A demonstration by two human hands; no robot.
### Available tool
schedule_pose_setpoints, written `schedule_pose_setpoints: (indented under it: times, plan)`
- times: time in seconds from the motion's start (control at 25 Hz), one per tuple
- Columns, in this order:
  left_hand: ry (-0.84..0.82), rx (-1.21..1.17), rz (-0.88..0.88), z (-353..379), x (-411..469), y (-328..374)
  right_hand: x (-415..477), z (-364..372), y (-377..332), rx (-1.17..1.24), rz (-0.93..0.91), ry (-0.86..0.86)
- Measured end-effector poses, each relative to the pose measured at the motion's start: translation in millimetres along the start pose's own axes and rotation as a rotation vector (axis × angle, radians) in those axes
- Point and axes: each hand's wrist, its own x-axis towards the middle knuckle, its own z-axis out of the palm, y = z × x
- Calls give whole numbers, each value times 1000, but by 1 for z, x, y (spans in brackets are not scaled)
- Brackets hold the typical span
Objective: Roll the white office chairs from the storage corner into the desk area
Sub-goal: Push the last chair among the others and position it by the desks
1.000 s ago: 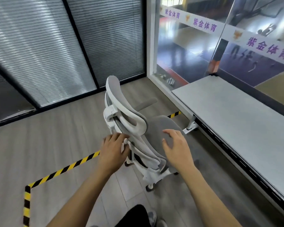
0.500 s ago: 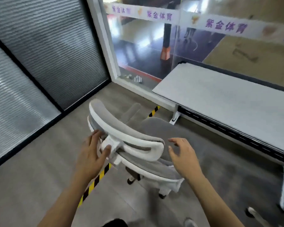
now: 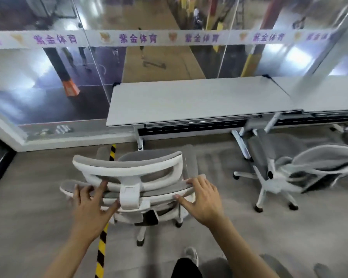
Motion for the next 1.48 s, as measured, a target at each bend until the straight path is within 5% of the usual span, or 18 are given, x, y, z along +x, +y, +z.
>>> schedule_pose_setpoints:
  times: [0.52,1.0,1.48]
  plan:
    - [-93,77,314,35,7,123,-33,-73,89,52,419,-66]
    - [-74,62,357,80,73,174,61,-86,168,249,393,-84]
    - [-70,36,308,74,102,153,96,-72,153,292,291,-57]
